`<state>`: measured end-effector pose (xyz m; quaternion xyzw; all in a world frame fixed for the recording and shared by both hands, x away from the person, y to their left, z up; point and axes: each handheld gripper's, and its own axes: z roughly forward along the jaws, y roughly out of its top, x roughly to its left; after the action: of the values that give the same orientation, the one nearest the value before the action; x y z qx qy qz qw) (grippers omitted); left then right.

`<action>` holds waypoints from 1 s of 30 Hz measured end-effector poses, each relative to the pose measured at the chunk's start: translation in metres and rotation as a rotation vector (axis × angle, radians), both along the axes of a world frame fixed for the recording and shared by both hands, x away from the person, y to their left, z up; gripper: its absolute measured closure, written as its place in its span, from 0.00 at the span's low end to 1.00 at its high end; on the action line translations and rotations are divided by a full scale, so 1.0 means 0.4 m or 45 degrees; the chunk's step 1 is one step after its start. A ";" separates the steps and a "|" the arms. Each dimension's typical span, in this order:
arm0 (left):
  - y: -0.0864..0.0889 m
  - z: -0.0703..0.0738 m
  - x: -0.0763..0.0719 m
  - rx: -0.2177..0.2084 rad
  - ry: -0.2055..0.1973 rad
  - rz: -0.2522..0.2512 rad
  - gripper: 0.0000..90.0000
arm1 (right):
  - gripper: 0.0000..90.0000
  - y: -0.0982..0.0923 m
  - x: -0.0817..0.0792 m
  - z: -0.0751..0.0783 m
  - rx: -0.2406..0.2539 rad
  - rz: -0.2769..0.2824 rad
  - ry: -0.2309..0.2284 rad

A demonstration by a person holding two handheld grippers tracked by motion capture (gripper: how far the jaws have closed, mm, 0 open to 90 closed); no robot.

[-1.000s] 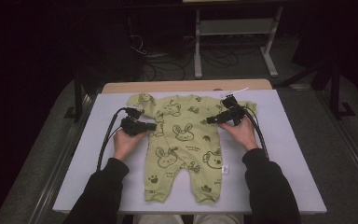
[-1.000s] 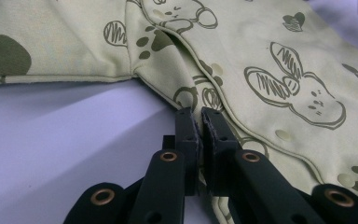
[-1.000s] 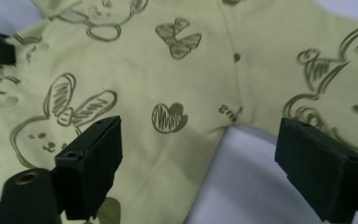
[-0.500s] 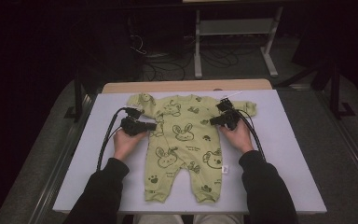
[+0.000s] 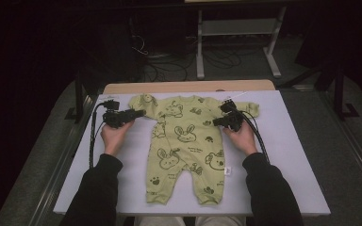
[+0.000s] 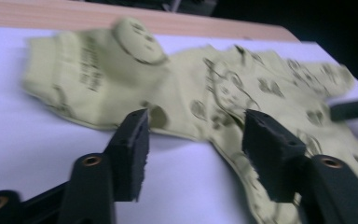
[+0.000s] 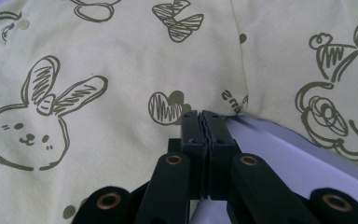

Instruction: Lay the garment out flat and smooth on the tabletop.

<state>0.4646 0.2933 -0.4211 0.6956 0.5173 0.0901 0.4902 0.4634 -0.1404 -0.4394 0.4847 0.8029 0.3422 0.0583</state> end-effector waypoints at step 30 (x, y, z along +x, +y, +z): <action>-0.187 -0.015 0.095 0.371 -0.061 -0.020 0.93 | 0.97 0.002 -0.007 0.009 -0.001 0.003 -0.024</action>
<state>0.5027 0.2186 -0.4271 0.7611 0.4815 0.1767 0.3970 0.4605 -0.1397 -0.4360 0.4806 0.8030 0.3464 0.0658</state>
